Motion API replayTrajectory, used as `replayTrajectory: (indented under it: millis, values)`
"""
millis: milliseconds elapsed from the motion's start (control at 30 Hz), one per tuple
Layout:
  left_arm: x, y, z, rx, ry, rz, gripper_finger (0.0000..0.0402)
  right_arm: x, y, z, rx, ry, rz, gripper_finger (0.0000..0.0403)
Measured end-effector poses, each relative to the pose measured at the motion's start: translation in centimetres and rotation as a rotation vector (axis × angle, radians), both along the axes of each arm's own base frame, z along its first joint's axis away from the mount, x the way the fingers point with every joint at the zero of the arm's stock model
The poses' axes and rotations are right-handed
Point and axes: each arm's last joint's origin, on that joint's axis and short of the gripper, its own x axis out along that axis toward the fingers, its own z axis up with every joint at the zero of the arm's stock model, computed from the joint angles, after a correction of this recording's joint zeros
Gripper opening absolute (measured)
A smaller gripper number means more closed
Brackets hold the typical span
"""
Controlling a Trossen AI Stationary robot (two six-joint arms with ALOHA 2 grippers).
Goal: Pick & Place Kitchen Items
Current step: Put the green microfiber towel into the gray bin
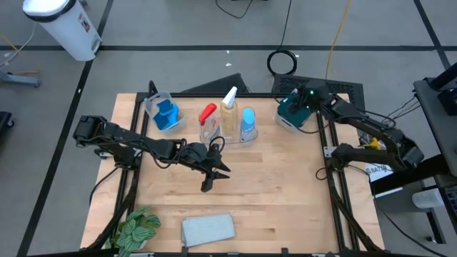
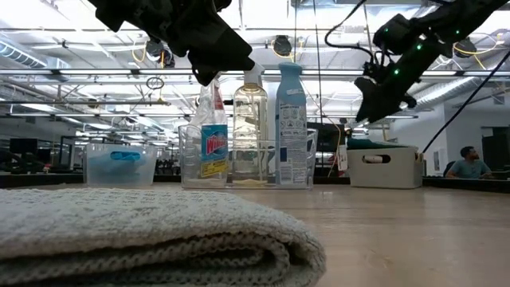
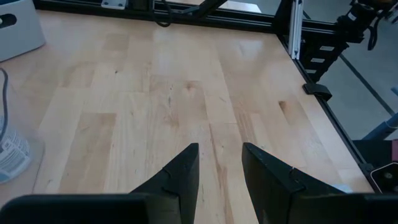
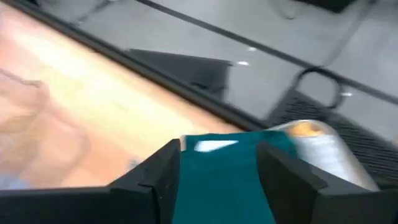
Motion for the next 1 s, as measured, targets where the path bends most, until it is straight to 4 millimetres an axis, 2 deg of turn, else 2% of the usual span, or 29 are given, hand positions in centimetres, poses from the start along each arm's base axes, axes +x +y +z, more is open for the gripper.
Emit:
replayTrajectory:
  millis: [133, 333, 367, 567, 733, 867, 1000]
  values:
    - [0.0, 0.0, 0.0, 0.0, 0.0, 0.0, 0.0129, 0.6, 0.2, -1.9, 0.025, -0.029, 0.024, 0.0149]
    - [0.0, 0.0, 0.0, 0.0, 0.004, 0.001, 0.0129, 0.4, -0.3, -5.6, 0.084, 0.011, -0.003, 0.0024]
    - [0.0, 0.0, 0.0, 0.001, 0.005, 0.001, 0.0129, 0.4, -0.3, -6.3, 0.09, 0.021, -0.001, 0.0012]
    - [0.0, 0.0, -0.1, 0.001, 0.006, 0.002, 0.0129, 0.4, -0.4, -9.5, 0.112, 0.064, 0.01, 0.0025]
    - [0.0, 0.1, 0.0, 0.014, 0.003, 0.027, 0.0129, 0.4, -0.9, -11.1, 0.145, 0.106, 0.005, 0.0005]
    - [0.0, 0.1, 0.0, 0.015, 0.003, 0.03, 0.0129, 0.5, -1.0, -11.0, 0.123, 0.106, 0.017, 0.0008]
    - [0.0, 0.1, 0.0, 0.016, 0.003, 0.03, 0.0129, 0.2, -0.7, -9.8, 0.083, 0.077, 0.02, 0.0017]
